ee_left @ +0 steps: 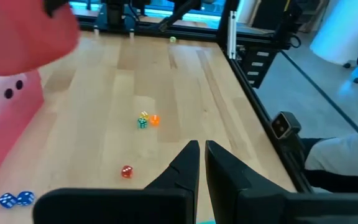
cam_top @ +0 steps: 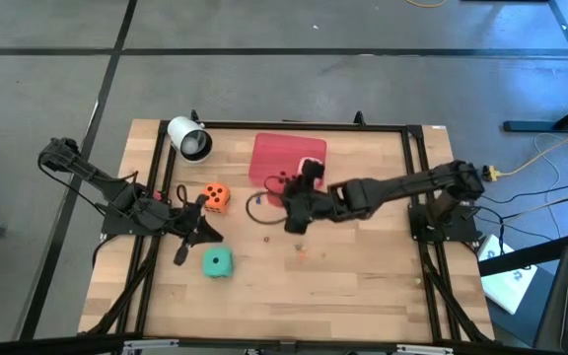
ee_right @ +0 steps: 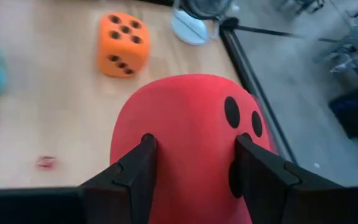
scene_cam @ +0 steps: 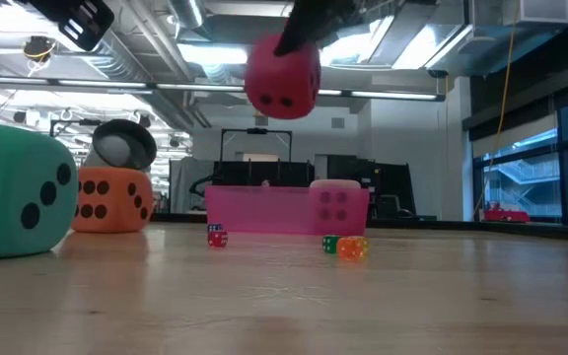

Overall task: Pick & Place Dice
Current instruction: Put the big red dice into the pink bin

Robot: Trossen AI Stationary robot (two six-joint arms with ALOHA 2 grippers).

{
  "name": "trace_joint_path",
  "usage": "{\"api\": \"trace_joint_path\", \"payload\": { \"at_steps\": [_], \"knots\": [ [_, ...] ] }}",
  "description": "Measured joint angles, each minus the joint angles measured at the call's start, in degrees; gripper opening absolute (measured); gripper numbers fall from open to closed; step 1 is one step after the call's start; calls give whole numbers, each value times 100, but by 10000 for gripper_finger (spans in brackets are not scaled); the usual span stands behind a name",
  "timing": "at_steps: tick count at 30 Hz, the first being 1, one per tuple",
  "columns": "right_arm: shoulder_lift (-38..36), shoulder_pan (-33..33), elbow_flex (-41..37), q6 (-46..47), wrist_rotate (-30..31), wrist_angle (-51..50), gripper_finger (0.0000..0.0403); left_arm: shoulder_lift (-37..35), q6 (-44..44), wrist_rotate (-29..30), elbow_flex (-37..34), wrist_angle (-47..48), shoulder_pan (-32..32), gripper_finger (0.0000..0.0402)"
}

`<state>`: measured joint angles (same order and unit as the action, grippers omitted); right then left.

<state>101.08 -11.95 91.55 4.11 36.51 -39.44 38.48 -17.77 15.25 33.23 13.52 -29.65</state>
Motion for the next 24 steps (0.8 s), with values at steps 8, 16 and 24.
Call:
{"api": "trace_joint_path", "payload": {
  "at_steps": [8, 16, 24],
  "knots": [
    [0, 957, 0, -640, -508, 49, 187, 0, 112, 184, 0, 7, 2, 22],
    [5, 1844, 0, -1160, -1698, 492, 187, 0, 305, 479, 0, 8, 0, 22],
    [7, 2494, 0, -1474, -2828, 844, 187, 0, 355, 494, 0, 9, 2, 22]
  ]
}}
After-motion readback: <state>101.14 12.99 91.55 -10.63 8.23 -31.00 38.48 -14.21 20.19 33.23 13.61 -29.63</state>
